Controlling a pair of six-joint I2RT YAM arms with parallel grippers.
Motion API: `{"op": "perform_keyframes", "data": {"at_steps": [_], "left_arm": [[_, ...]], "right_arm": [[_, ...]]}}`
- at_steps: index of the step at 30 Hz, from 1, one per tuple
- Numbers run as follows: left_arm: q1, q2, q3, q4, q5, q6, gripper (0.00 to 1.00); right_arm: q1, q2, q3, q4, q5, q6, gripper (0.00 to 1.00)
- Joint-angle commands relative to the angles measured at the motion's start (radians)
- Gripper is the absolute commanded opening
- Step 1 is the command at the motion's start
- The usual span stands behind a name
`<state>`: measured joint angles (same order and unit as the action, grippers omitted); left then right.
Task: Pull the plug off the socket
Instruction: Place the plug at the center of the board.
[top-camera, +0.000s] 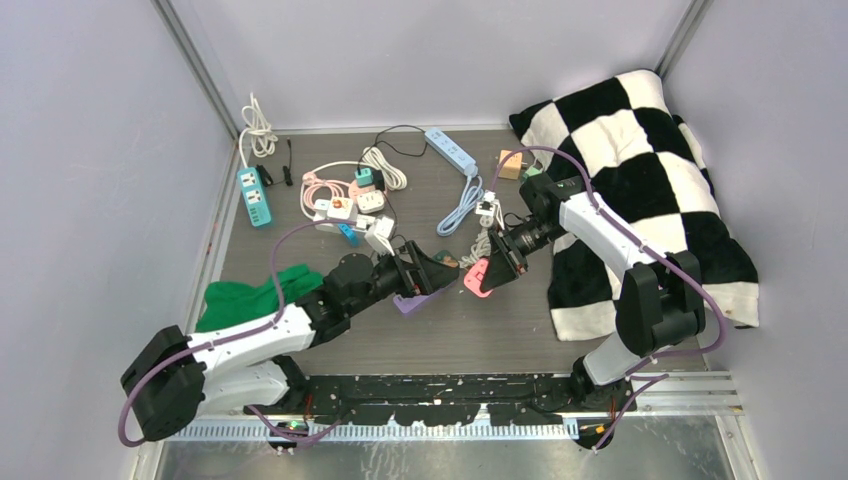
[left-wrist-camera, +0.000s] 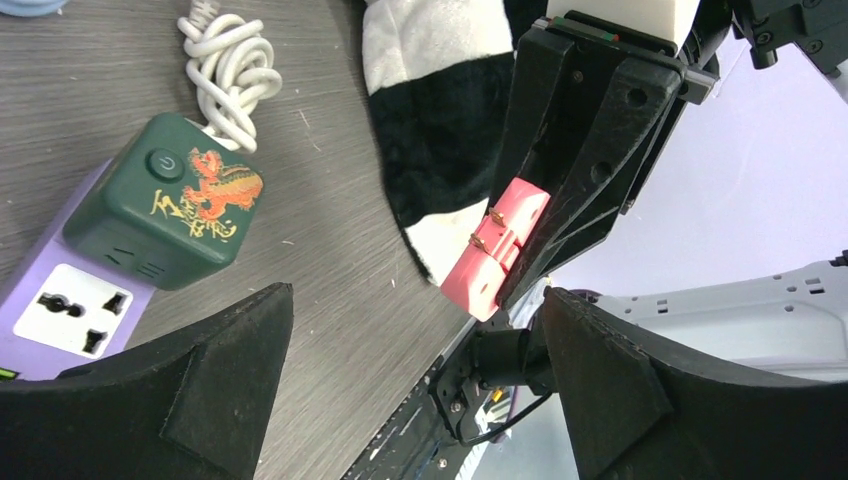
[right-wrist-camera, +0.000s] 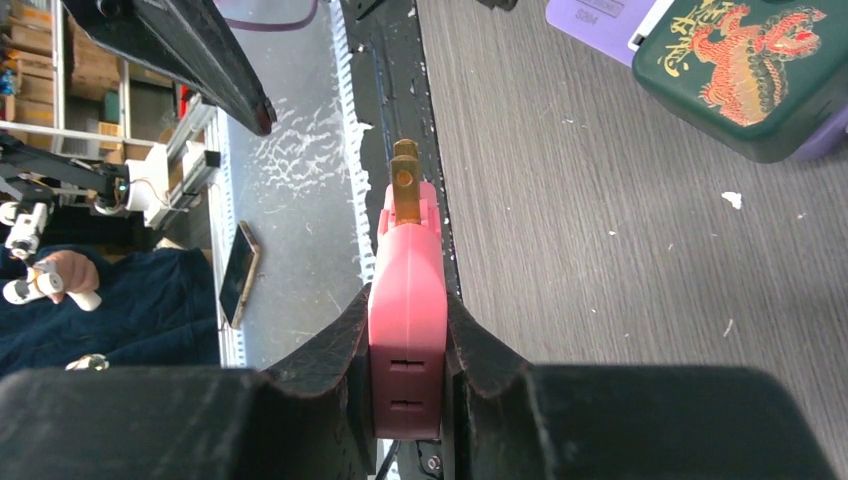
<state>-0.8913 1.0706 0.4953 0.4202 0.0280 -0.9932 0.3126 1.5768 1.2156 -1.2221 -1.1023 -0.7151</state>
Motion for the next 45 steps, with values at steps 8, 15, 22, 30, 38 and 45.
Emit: {"op": "perform_keyframes", "data": {"at_steps": [8,15,22,30,38,45], "left_arm": [[-0.024,0.09,0.035,0.205,0.042,-0.054,0.91],[-0.026,0.142,0.033,0.281,0.079,-0.079,0.82],[-0.027,0.204,0.037,0.364,0.138,-0.084,0.73],[-0.028,0.271,0.042,0.468,0.186,-0.104,0.58],[-0.029,0.28,0.043,0.495,0.189,-0.094,0.46],[-0.029,0.318,0.043,0.559,0.209,-0.104,0.27]], "right_arm": [[-0.005,0.02,0.04,0.003,-0.099,0.041,0.01],[-0.006,0.04,0.057,-0.01,-0.111,0.042,0.01],[-0.01,0.037,0.056,-0.011,-0.115,0.042,0.01],[-0.011,0.04,0.058,-0.011,-0.116,0.043,0.01],[-0.012,0.05,0.061,-0.011,-0.114,0.043,0.01],[-0.012,0.058,0.064,-0.014,-0.114,0.043,0.01]]}}
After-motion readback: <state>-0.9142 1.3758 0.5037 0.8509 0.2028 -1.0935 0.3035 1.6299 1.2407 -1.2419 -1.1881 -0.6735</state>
